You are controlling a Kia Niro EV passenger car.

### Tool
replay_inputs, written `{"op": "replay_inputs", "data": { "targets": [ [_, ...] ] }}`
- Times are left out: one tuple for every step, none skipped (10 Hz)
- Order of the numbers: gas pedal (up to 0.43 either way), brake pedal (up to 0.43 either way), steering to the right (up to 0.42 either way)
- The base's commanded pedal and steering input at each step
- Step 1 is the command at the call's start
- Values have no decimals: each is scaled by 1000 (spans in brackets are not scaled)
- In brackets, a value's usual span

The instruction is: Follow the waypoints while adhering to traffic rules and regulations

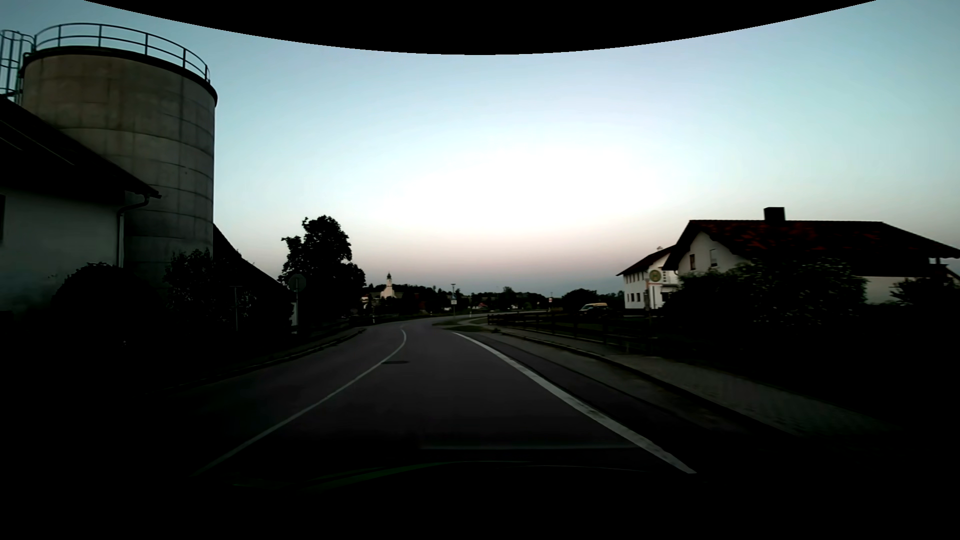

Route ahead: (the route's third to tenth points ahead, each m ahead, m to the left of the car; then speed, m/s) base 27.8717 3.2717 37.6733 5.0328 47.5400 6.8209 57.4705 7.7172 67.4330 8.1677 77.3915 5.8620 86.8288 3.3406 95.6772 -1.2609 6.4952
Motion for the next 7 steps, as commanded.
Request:
{"op": "replay_inputs", "data": {
  "targets": [
    [268, 0, -167],
    [268, 0, -134],
    [268, 0, -112],
    [268, 0, -84],
    [268, 0, -59],
    [268, 0, -35],
    [268, 0, -20]
  ]
}}
